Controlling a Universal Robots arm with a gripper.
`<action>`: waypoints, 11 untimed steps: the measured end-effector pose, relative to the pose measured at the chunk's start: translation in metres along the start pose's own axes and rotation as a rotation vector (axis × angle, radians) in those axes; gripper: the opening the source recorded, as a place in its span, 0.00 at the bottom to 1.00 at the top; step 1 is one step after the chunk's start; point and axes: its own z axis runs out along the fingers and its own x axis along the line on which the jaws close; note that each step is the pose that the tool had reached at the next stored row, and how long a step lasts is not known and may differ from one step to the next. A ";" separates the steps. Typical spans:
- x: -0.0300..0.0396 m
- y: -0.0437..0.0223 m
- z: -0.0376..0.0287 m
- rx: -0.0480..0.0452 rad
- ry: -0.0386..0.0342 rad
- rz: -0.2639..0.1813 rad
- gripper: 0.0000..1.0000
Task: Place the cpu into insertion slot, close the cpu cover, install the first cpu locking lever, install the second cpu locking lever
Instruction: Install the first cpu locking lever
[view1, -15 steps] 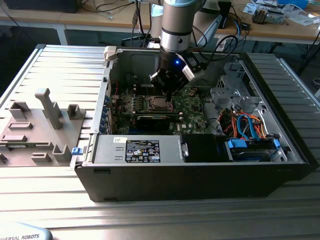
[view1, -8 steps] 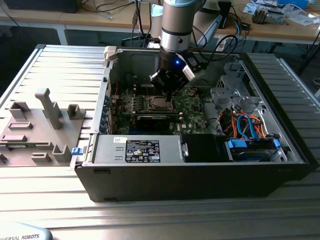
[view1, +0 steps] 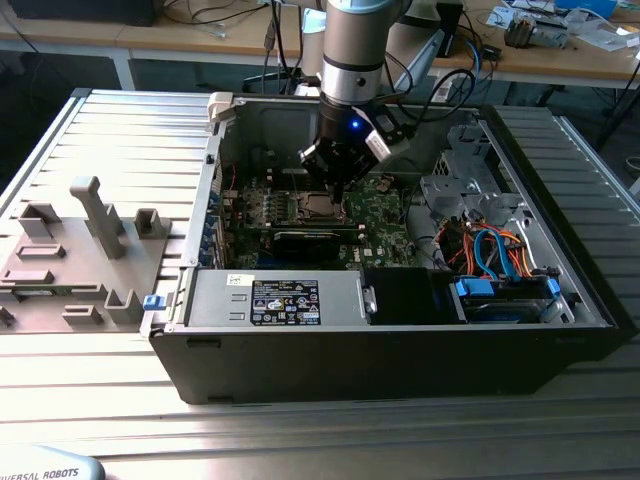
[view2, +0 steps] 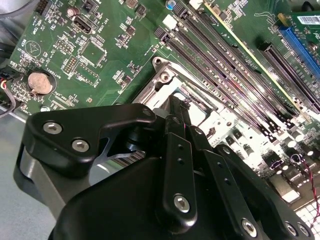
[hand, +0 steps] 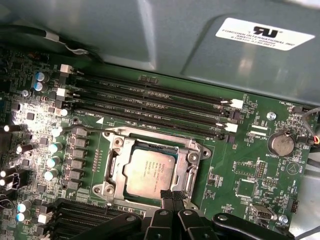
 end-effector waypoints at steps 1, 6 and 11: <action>0.0000 0.0000 0.0000 0.0000 -0.0001 -0.001 0.11; 0.0000 0.0000 0.0000 0.0001 -0.0006 -0.008 0.11; 0.0000 0.0000 0.0000 0.0002 -0.0010 -0.015 0.11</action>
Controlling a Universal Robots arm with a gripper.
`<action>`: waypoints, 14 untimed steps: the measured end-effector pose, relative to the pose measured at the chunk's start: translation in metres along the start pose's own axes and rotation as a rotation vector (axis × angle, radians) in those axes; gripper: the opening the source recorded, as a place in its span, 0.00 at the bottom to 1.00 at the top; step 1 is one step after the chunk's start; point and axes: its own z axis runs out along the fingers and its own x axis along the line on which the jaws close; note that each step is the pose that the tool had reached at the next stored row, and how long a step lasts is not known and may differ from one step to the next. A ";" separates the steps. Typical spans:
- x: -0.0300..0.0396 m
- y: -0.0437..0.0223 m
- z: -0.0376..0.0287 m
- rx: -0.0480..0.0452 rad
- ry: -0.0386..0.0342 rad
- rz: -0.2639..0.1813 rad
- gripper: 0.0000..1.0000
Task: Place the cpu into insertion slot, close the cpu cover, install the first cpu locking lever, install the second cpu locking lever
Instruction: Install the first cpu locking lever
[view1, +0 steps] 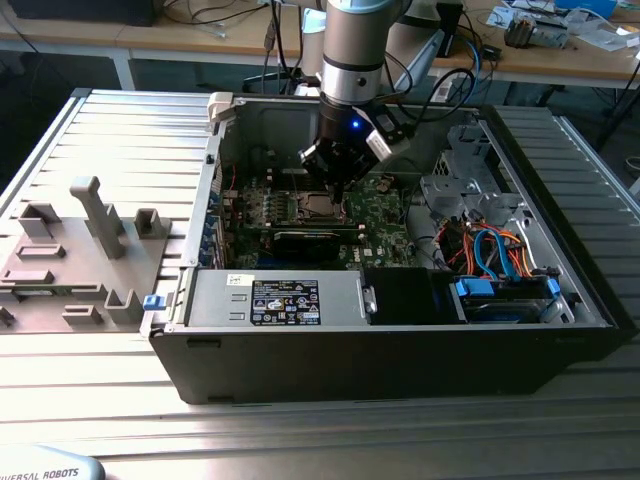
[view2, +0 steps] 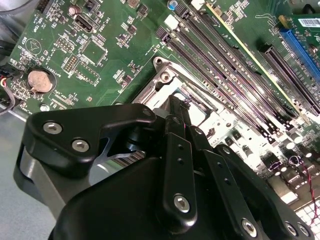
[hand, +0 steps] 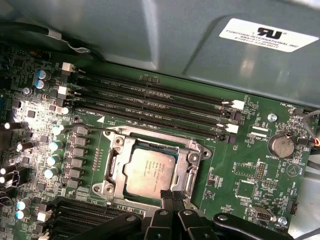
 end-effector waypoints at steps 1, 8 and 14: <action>0.0000 0.0000 0.0000 0.0000 -0.0001 -0.002 0.11; 0.0000 0.0000 0.0000 0.0001 -0.0009 -0.012 0.11; 0.0000 0.0000 0.0000 0.0002 -0.0015 -0.021 0.11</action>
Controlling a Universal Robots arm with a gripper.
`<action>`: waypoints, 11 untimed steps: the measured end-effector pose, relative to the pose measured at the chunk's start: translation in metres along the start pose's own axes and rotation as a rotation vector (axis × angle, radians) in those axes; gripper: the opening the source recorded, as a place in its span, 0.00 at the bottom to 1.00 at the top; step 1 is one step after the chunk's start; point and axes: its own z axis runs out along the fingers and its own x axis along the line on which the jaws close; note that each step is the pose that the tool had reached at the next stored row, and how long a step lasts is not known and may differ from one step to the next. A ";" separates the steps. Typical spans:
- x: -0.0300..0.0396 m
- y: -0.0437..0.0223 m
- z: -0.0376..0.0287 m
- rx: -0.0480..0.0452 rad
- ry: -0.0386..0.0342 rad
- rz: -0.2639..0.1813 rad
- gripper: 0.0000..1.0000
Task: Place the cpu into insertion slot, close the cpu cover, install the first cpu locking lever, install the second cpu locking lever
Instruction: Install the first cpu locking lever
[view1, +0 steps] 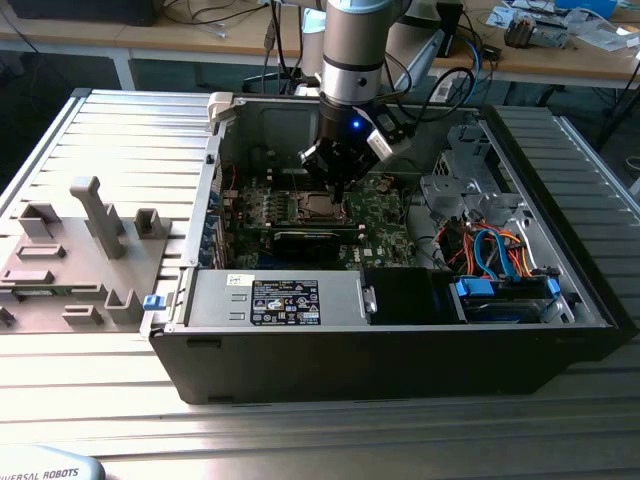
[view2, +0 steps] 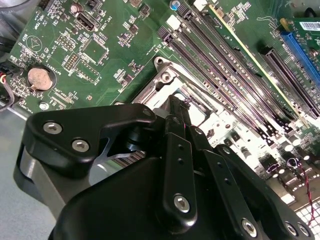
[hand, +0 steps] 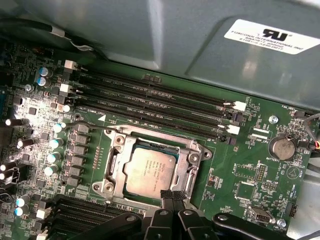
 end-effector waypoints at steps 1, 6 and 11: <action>0.0000 0.0000 0.0000 0.0000 -0.0001 -0.001 0.11; 0.0000 0.0000 0.0000 0.0001 -0.0005 -0.008 0.11; 0.0000 0.0000 0.0000 0.0002 -0.0010 -0.014 0.11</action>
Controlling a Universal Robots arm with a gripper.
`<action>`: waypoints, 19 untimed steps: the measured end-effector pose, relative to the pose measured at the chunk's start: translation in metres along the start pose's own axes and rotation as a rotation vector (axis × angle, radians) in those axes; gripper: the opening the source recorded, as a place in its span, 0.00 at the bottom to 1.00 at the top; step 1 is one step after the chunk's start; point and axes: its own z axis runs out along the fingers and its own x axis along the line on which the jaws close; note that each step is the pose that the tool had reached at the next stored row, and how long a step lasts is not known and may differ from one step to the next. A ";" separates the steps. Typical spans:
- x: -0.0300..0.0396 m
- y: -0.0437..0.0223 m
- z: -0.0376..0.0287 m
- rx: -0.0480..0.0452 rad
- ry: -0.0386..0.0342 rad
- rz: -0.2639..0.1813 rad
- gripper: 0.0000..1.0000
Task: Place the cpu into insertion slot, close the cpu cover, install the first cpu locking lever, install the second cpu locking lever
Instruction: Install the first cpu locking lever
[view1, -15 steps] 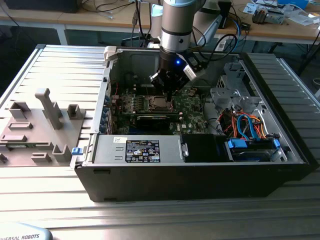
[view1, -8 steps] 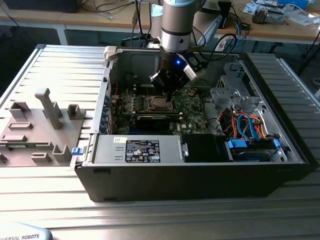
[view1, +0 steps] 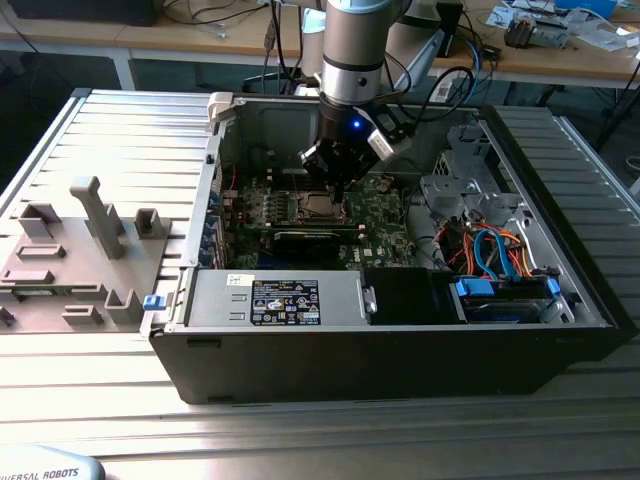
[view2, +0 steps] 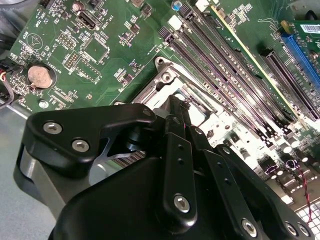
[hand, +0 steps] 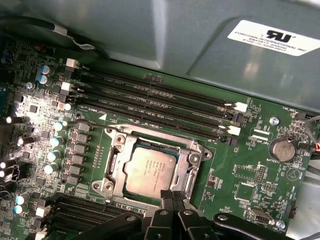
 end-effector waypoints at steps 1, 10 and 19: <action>0.0000 0.0000 0.0000 0.0000 -0.0001 -0.002 0.11; 0.0000 0.0000 0.0000 0.0002 -0.0010 -0.014 0.11; 0.0000 0.0000 0.0000 0.0003 -0.0018 -0.027 0.11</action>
